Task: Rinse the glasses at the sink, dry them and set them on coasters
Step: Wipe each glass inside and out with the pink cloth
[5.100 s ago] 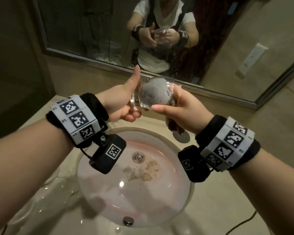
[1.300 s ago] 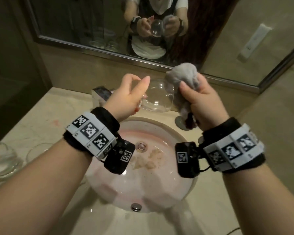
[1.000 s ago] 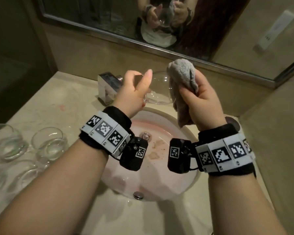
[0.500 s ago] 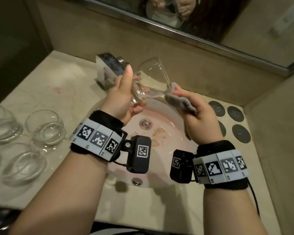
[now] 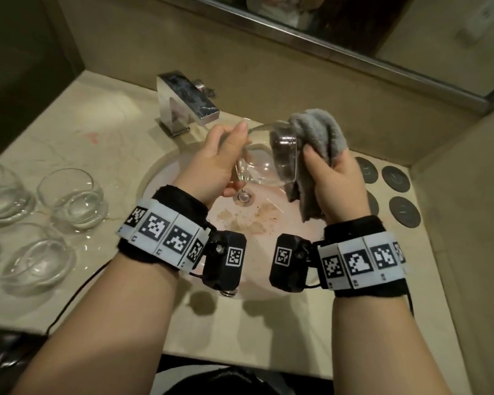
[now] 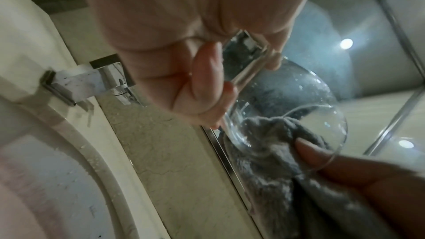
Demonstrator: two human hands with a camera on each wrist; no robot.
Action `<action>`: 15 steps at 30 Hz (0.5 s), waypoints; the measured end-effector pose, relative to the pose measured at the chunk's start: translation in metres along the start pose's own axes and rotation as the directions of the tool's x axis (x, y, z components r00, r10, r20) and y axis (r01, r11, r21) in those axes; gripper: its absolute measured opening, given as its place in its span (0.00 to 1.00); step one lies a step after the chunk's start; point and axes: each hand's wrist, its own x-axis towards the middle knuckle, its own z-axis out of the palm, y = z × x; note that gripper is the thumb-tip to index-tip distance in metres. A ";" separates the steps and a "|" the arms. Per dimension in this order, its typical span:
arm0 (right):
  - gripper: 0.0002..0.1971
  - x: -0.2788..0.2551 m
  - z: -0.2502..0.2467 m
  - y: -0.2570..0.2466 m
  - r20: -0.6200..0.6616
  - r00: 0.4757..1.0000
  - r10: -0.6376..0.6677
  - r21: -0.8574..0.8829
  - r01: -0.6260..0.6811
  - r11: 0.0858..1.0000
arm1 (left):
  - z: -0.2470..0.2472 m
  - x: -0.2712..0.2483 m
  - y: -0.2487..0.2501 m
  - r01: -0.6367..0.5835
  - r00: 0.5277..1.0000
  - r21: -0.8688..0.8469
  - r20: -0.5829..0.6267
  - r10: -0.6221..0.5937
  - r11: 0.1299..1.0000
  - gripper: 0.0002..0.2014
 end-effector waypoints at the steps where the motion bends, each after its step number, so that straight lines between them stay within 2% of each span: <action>1: 0.10 -0.002 0.002 -0.001 -0.010 1.000 -0.019 -0.004 0.019 1.000 | 0.001 0.001 0.000 0.009 1.000 -0.014 0.010 -0.009 1.000 0.20; 4: 0.09 -0.005 0.001 -0.005 -0.027 0.993 -0.114 -0.019 0.114 0.993 | 0.001 0.000 0.000 0.041 0.999 -0.059 0.035 -0.039 0.997 0.23; 9: 0.16 -0.006 -0.002 -0.003 0.048 0.982 -0.185 -0.011 0.185 0.983 | 0.002 -0.003 0.000 0.105 0.994 -0.195 0.013 -0.105 0.975 0.21; 15: 0.20 -0.008 -0.004 0.004 0.022 0.950 -0.313 0.027 0.312 0.950 | -0.005 0.000 -0.001 0.148 0.988 -0.260 -0.001 -0.154 0.954 0.23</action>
